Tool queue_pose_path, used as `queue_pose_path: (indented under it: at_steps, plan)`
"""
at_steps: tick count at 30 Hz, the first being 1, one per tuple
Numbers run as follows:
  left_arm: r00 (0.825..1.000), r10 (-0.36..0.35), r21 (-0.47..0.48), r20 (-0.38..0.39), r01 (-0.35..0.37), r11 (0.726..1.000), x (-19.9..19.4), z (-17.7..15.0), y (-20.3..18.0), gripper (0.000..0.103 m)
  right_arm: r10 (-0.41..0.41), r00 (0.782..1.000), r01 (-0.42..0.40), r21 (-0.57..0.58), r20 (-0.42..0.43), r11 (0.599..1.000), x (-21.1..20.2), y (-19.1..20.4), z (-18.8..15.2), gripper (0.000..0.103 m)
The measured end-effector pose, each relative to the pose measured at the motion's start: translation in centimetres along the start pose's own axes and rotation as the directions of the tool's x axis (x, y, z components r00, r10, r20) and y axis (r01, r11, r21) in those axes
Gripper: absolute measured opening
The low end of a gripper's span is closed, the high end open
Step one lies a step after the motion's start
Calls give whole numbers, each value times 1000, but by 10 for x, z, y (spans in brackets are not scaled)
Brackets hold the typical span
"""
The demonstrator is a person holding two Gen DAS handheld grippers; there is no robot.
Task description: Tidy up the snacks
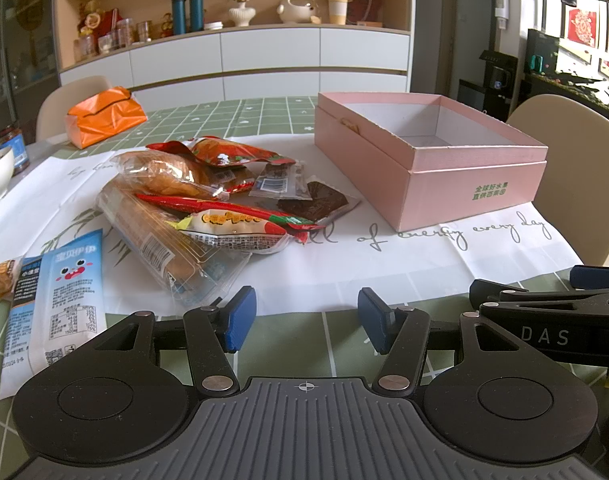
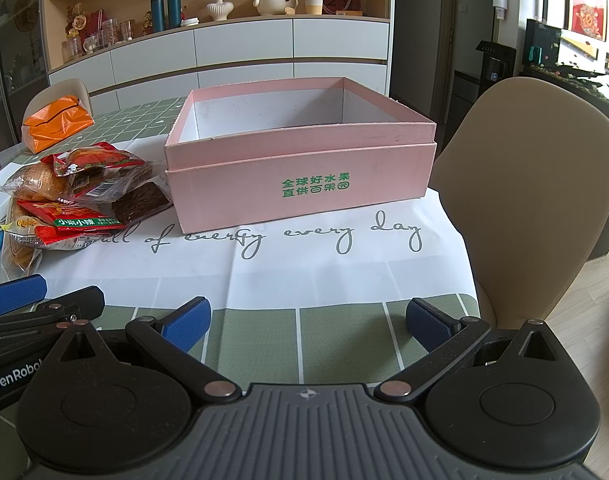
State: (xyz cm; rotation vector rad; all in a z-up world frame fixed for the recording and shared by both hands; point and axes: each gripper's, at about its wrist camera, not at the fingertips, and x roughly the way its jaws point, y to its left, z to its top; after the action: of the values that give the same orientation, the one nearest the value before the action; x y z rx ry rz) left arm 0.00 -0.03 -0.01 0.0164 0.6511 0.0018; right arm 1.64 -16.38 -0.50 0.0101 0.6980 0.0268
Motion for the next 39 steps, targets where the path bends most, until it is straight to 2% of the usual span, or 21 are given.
queue_pose_path:
  at_steps: [32, 34, 36, 38, 39]
  plan:
    - [1000, -6, -8, 1, 6, 1000, 0, 0, 2, 62, 8, 1000, -8, -5, -1, 1000, 2, -4, 1, 103]
    - [1000, 0, -2, 0, 0, 1000, -2, -1, 1, 62, 24, 999, -25, -20, -41, 999, 1, -7, 7, 103]
    - [999, -21, -7, -28, 20, 1000, -5, 1, 2, 60, 56, 991, -62, -49, -125, 997, 7, -9, 18, 103]
    - [994, -80, -67, -75, 75, 995, -17, 8, 12, 60, 69, 979, -82, -62, -192, 995, 8, -11, 24, 103]
    - [994, -90, -97, -69, 83, 992, -28, 13, 20, 61, 76, 975, -92, -68, -211, 993, 8, -11, 25, 103]
